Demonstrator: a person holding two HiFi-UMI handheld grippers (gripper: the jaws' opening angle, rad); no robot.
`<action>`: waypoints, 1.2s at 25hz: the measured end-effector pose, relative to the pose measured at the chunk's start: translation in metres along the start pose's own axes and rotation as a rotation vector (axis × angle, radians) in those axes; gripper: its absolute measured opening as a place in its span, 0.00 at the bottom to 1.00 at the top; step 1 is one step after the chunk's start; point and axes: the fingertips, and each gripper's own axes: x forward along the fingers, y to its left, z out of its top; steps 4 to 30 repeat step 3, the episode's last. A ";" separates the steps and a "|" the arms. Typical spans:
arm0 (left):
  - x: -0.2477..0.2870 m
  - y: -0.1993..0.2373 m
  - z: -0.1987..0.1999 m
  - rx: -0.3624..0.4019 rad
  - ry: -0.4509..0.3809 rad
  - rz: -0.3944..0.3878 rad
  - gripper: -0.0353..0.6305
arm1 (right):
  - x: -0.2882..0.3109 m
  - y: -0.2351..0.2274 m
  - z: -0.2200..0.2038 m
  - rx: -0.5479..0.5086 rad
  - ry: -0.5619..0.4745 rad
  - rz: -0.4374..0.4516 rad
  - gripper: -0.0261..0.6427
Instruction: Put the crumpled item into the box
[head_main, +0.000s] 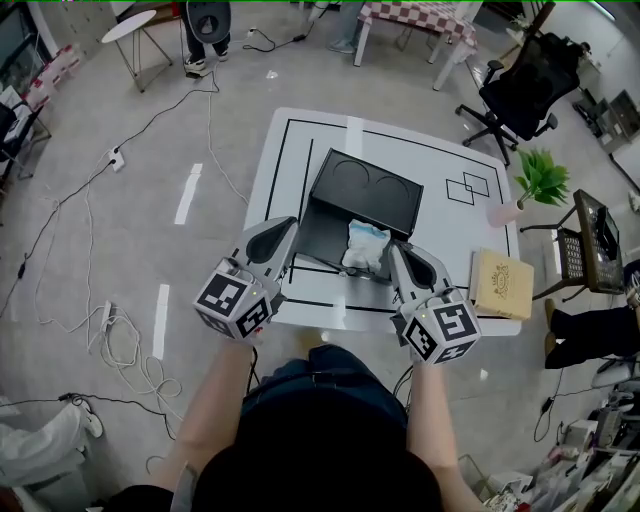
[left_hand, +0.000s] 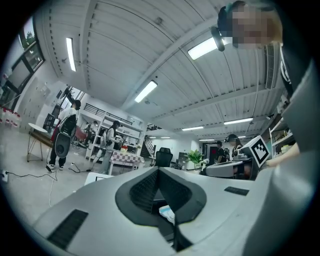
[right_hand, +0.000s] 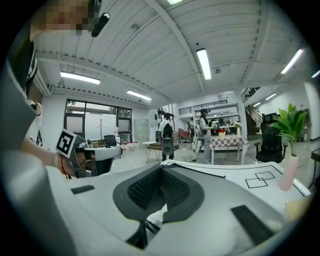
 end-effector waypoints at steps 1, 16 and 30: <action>0.000 0.001 0.000 -0.001 0.000 0.002 0.06 | 0.001 0.000 0.000 0.000 0.000 0.001 0.05; 0.001 0.002 -0.001 -0.002 0.001 0.006 0.06 | 0.003 -0.001 -0.001 0.000 0.000 0.005 0.05; 0.001 0.002 -0.001 -0.002 0.001 0.006 0.06 | 0.003 -0.001 -0.001 0.000 0.000 0.005 0.05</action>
